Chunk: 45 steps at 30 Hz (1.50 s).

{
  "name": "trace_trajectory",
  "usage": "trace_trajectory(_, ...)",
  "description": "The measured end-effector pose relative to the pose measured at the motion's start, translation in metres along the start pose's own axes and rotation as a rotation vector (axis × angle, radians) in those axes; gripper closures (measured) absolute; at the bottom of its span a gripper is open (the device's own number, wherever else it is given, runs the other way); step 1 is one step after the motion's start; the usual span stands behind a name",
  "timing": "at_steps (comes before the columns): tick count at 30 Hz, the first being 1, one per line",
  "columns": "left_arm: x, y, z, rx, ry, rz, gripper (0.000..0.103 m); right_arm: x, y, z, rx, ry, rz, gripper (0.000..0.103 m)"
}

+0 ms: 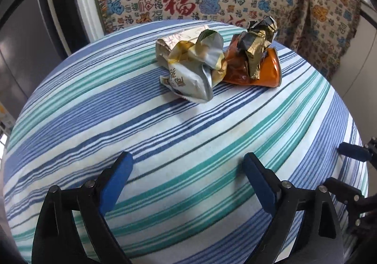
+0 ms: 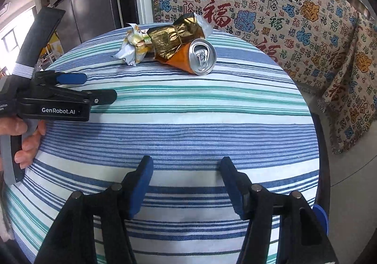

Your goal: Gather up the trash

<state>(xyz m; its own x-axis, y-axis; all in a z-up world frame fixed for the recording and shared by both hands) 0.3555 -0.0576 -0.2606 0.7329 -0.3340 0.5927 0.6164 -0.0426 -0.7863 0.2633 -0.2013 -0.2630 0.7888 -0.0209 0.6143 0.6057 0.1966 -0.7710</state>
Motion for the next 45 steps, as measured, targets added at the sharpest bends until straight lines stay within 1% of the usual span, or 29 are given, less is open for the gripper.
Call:
trace_trajectory(3,0.024,0.003,0.000,-0.004,0.012,-0.053,0.008,0.003,0.000,-0.001,-0.005,0.006,-0.008,0.040)
trace_trajectory(5,0.045,0.003,0.002,-0.018,-0.010,-0.091,0.008,0.005,0.000,-0.001,-0.008,0.007,-0.013,0.039)
trace_trajectory(8,0.068,0.003,0.003,-0.055,-0.035,-0.123,0.008,0.007,0.002,0.000,-0.006,0.002,-0.017,0.038)
trace_trajectory(11,0.081,0.007,-0.001,-0.043,0.002,-0.160,0.009,0.008,0.002,-0.001,0.000,-0.006,-0.019,0.038)
trace_trajectory(13,0.082,0.010,-0.005,-0.042,0.028,-0.164,0.022,0.007,0.002,-0.001,-0.002,-0.007,-0.020,0.038)
trace_trajectory(14,0.080,0.012,-0.009,-0.061,0.044,-0.150,0.043,0.007,0.002,-0.002,-0.004,-0.006,-0.018,0.038)
trace_trajectory(15,0.077,0.013,-0.013,-0.081,0.054,-0.140,0.050,0.007,0.002,-0.004,-0.008,-0.002,-0.016,0.038)
trace_trajectory(16,0.076,0.009,-0.012,-0.068,0.061,-0.155,0.053,0.007,0.001,-0.006,-0.009,0.005,-0.015,0.038)
trace_trajectory(17,0.074,0.007,-0.012,-0.062,0.071,-0.160,0.059,0.009,0.000,-0.008,-0.008,0.013,-0.019,0.038)
trace_trajectory(18,0.071,0.004,-0.012,-0.073,0.077,-0.158,0.071,0.010,-0.002,-0.011,-0.008,0.023,-0.026,0.038)
trace_trajectory(24,0.045,-0.024,0.007,-0.062,0.044,-0.122,0.073,0.033,-0.012,-0.015,0.005,0.069,-0.100,0.038)
trace_trajectory(29,0.008,-0.053,0.029,-0.051,-0.065,-0.078,0.074,0.068,-0.010,-0.002,0.045,0.115,-0.188,0.038)
trace_trajectory(32,-0.010,-0.070,0.041,-0.052,-0.127,-0.093,0.074,0.091,0.001,0.012,0.051,0.128,-0.229,0.038)
trace_trajectory(35,-0.016,-0.075,0.052,-0.035,-0.150,-0.112,0.074,0.115,0.019,0.031,0.044,0.115,-0.243,0.038)
trace_trajectory(38,-0.021,-0.076,0.066,-0.015,-0.160,-0.121,0.074,0.135,0.037,0.043,0.000,0.150,-0.249,0.038)
trace_trajectory(41,-0.028,-0.073,0.076,-0.019,-0.169,-0.106,0.074,0.146,0.054,0.036,-0.094,0.185,-0.249,0.038)
trace_trajectory(42,-0.029,-0.072,0.079,-0.013,-0.167,-0.105,0.074,0.147,0.061,0.032,-0.105,0.196,-0.241,0.038)
trace_trajectory(43,-0.031,-0.070,0.081,-0.009,-0.164,-0.102,0.074,0.145,0.066,0.029,-0.103,0.211,-0.228,0.046)
trace_trajectory(44,-0.032,-0.069,0.082,-0.009,-0.162,-0.098,0.074,0.144,0.068,0.025,-0.104,0.221,-0.229,0.070)
trace_trajectory(45,-0.032,-0.068,0.083,-0.012,-0.164,-0.095,0.074,0.142,0.066,0.023,-0.112,0.221,-0.232,0.072)
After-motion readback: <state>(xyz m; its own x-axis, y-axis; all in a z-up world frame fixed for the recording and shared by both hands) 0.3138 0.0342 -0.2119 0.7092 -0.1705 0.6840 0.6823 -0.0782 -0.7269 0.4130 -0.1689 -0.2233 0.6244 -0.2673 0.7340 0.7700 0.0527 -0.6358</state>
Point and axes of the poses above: each gripper's, at about its wrist camera, not at the fingertips, and y roughly the way its jaws point, z to its left, x to its top, the point moved 10 cm from there along y, roughly the way its jaws point, and after that the axes turned 12 degrees about x, right-handed, at the moved point
